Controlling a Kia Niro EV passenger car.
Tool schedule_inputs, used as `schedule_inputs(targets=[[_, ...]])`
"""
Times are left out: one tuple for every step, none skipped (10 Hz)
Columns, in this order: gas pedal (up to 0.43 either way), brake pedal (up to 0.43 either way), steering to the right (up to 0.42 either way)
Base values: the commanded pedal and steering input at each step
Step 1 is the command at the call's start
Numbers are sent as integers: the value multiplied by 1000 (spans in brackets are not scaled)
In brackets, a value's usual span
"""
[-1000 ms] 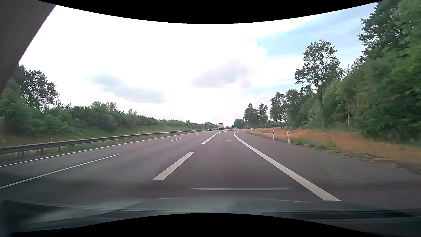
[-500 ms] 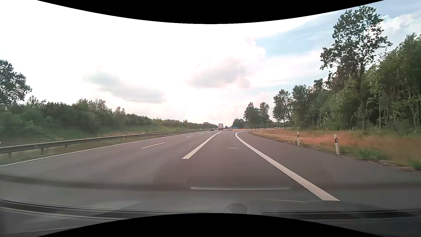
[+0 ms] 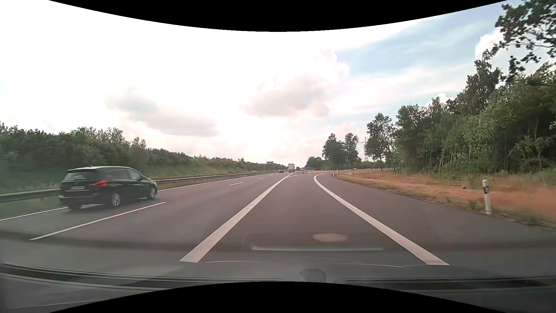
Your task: Follow the waypoints while adhering to traffic rules and regulations
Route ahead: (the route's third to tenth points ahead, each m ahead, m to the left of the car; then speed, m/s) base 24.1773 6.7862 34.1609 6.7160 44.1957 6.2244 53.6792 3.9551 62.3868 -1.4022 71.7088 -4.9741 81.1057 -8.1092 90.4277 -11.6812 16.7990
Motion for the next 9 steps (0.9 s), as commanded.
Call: schedule_inputs(targets=[[87, 0, 4], [67, 0, 5], [59, 0, 5], [47, 0, 5], [47, 0, 5], [47, 0, 5], [47, 0, 5], [47, 0, 5], [47, 0, 6]])
